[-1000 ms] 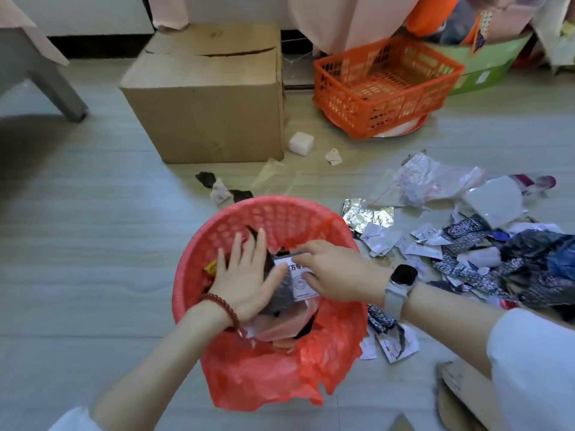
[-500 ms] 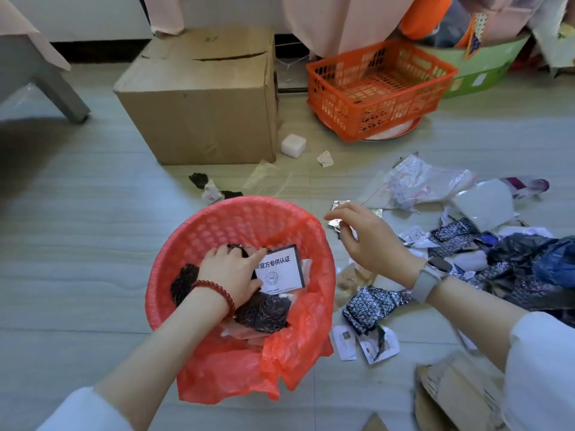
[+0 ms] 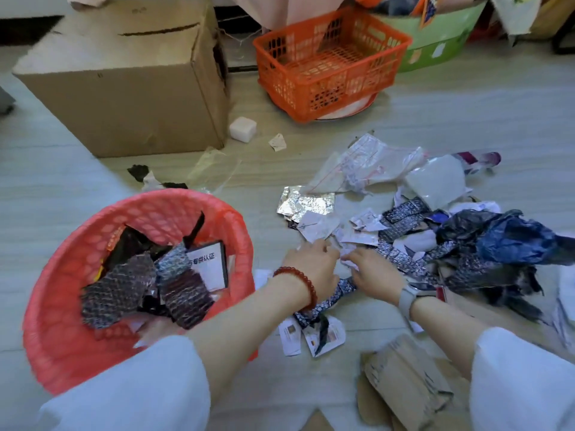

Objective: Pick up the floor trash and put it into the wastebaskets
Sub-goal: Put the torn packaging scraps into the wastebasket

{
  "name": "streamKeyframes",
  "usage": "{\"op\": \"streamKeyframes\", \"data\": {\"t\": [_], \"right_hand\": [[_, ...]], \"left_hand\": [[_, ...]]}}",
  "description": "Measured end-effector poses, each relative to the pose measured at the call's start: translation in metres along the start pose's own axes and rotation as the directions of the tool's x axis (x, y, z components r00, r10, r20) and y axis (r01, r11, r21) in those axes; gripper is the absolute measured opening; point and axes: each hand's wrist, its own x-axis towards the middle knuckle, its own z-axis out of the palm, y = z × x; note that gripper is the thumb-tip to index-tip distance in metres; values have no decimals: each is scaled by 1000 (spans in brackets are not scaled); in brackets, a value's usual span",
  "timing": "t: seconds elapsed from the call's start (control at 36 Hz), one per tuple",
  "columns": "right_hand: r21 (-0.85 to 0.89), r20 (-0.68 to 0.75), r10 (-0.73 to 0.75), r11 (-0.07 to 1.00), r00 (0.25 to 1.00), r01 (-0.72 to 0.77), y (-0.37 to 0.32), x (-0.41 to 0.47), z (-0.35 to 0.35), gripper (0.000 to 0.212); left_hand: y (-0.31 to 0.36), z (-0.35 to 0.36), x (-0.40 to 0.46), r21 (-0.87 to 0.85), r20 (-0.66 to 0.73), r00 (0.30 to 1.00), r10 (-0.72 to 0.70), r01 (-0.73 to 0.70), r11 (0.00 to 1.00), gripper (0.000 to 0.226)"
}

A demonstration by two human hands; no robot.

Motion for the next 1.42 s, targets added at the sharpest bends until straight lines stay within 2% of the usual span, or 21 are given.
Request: {"op": "streamKeyframes", "data": {"t": [0.06,0.11,0.22,0.33,0.44,0.56,0.61,0.75,0.86,0.94,1.0,1.06,1.08,1.17,1.25,1.28,1.31,1.42], "right_hand": [[-68,-29,1,998,1000,-2,20,-5,13,47],[-125,-57,66,989,996,-72,37,-14,21,52],[-201,-73,221,952,972,-232,65,-25,33,65],[-164,-45,274,947,961,-277,86,-31,45,71],[-122,-15,297,947,955,-296,89,-30,52,73],[-169,-7,290,943,957,-287,83,-27,53,65],[-158,15,278,949,961,-272,80,-27,55,55],[96,33,292,951,956,-294,76,-29,46,42],[258,11,268,930,963,-262,75,-32,31,35],[311,52,199,928,979,-205,73,-40,17,30],[339,58,205,916,977,-213,73,-46,9,29],[344,77,240,905,968,-251,73,-52,4,32],[352,93,258,895,962,-274,75,-54,4,37],[369,112,301,872,947,-321,80,-56,7,53],[365,122,311,869,942,-334,83,-55,12,58],[353,113,313,874,943,-333,83,-55,12,57],[334,98,319,882,943,-333,82,-55,13,57],[231,78,354,903,932,-362,78,-53,17,52]], "left_hand": [[7,33,14,48,191,982,11,-21,999,71],[8,64,23,139,327,945,5,-54,989,98],[-5,108,30,228,413,908,-71,-28,973,120],[-11,127,32,261,361,932,-34,-65,963,109],[-11,137,35,246,231,972,45,-103,964,63],[-9,132,34,101,21,994,104,-105,989,25],[-9,132,33,-3,13,997,74,-74,997,17],[-11,128,32,-260,-37,999,13,-22,965,20],[-9,122,33,-286,-30,999,-13,4,958,10],[-7,121,33,-380,-88,995,-43,7,925,18],[-8,120,34,-507,-128,985,-112,32,861,36],[-11,118,38,-645,-173,969,-177,25,764,57],[-10,114,39,-709,-182,955,-234,37,704,60],[0,98,44,-849,-143,903,-404,98,519,51],[4,84,45,-909,-46,892,-449,149,389,30],[4,81,44,-913,-35,901,-433,147,380,20],[4,79,42,-898,-38,912,-408,148,415,14],[2,83,42,-737,-159,927,-341,118,665,36]]}}
